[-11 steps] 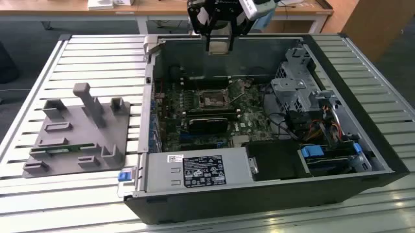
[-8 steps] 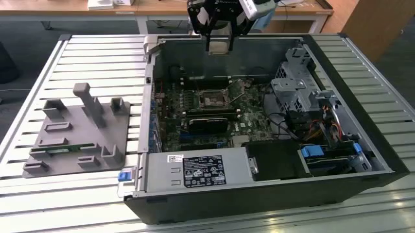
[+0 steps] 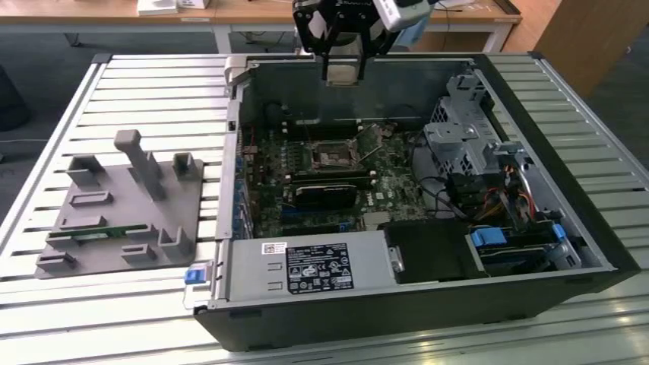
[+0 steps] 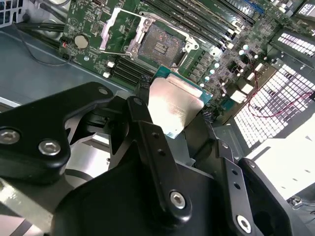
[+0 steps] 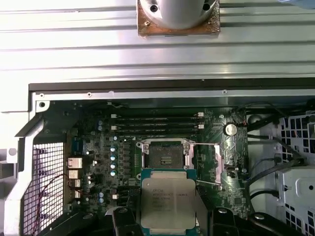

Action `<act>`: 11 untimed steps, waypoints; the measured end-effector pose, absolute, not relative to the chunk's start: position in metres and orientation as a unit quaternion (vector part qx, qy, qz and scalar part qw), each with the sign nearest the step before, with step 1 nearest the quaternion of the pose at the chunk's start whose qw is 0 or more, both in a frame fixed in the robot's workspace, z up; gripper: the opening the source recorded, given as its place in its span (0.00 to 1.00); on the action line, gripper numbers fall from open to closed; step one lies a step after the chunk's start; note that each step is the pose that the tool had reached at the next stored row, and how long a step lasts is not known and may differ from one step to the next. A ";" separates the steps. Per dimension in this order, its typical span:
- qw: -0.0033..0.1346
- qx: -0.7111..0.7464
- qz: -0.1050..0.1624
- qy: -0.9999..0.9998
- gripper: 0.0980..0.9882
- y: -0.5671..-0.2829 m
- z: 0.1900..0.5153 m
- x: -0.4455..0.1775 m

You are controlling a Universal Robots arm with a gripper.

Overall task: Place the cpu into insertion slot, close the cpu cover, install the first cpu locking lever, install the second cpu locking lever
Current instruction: 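Place the cpu into insertion slot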

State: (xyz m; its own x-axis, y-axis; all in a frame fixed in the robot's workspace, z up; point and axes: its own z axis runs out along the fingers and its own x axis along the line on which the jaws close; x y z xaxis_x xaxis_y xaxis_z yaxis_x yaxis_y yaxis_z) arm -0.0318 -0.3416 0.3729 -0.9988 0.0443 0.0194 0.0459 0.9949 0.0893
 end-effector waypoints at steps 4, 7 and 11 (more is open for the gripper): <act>0.008 -0.029 -0.045 -0.999 0.49 -0.342 0.373 -0.032; 0.008 -0.033 -0.045 -0.998 0.49 -0.342 0.373 -0.032; 0.008 -0.038 -0.045 -0.998 0.49 -0.342 0.373 -0.032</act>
